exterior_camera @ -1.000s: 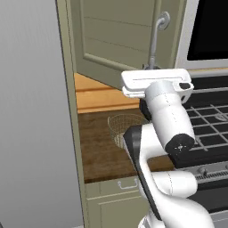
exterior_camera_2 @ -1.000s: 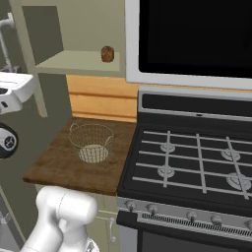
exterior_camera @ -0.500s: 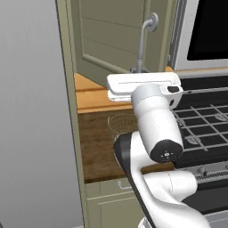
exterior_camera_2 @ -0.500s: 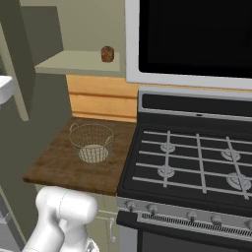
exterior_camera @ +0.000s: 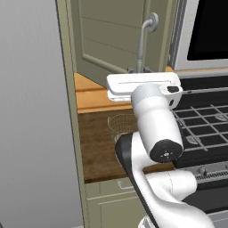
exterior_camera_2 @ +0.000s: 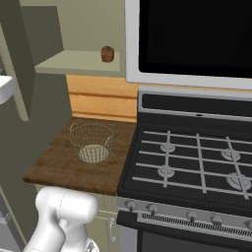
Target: Open the cabinet, pick up the bread from the cabinet and place it in the basket. Then move the basket to the dining counter.
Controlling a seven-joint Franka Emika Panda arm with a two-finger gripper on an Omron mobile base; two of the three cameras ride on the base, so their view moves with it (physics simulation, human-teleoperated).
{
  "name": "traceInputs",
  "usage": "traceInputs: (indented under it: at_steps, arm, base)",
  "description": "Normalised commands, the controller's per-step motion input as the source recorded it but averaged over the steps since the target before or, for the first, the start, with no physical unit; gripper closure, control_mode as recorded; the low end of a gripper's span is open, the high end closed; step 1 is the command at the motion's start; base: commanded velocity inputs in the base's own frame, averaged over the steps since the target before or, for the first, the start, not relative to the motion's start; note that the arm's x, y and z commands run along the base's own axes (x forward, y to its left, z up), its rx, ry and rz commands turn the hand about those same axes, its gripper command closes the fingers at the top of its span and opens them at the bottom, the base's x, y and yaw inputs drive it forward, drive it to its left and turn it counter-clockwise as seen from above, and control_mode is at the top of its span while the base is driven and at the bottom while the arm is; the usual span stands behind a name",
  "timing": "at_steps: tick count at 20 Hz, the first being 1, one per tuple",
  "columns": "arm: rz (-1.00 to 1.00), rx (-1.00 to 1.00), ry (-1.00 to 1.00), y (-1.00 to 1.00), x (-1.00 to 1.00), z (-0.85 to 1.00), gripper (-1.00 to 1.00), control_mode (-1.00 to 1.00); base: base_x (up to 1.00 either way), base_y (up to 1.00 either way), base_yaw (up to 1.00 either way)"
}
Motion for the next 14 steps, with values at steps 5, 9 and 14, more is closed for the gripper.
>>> traceInputs:
  at_steps: [5, 9, 14]
  arm:
    - [0.00, 0.00, 0.01, 0.00, -0.12, 0.00, -1.00, -1.00]
    - [0.00, 0.00, 0.02, -0.04, -0.97, 0.00, -1.00, -1.00]
    - [0.00, 0.01, 0.05, -0.42, -0.68, 0.13, -1.00, -1.00]
  base:
    - [0.00, 0.00, 0.00]
    - [0.00, 0.00, 0.00]
    - [0.00, 0.00, 0.00]
